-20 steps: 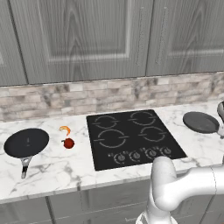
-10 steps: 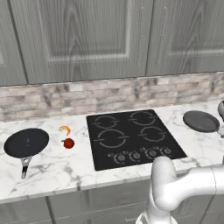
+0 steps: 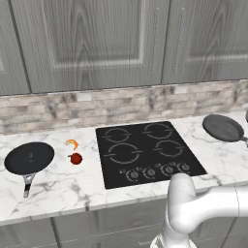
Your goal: Place both pans onto different burners. Then place the bell pepper and the shrimp on different pans.
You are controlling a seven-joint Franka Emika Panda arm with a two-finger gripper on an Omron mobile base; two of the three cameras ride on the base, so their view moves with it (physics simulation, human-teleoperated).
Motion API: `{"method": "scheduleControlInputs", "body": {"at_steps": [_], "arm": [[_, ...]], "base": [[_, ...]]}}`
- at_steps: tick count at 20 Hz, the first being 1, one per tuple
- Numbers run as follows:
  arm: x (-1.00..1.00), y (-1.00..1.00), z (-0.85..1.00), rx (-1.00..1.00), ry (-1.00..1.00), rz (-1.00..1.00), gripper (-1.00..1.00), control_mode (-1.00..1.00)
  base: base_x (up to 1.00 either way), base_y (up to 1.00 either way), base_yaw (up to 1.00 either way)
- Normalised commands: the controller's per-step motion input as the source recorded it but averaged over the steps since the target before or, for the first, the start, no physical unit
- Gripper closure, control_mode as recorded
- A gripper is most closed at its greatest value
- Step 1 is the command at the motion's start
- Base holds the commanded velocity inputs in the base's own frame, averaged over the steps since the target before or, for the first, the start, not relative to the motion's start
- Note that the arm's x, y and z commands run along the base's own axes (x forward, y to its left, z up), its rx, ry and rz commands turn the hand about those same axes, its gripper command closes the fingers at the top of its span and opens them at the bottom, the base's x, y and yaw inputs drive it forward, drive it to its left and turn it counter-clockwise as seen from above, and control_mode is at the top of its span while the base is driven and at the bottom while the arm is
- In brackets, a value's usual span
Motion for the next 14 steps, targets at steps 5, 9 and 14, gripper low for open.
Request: {"method": "scheduleControlInputs", "body": {"at_steps": [5,9,14], "arm": [[-0.17,0.52,0.05,-0.03,-0.08,0.27,1.00,-1.00],[-0.18,0.81,0.01,-0.06,-0.02,0.31,1.00,-1.00],[-0.09,0.81,0.07,-0.05,0.00,0.29,1.00,-1.00]], "base": [[0.00,0.00,0.00],[0.00,0.00,0.00],[0.00,0.00,0.00]]}}
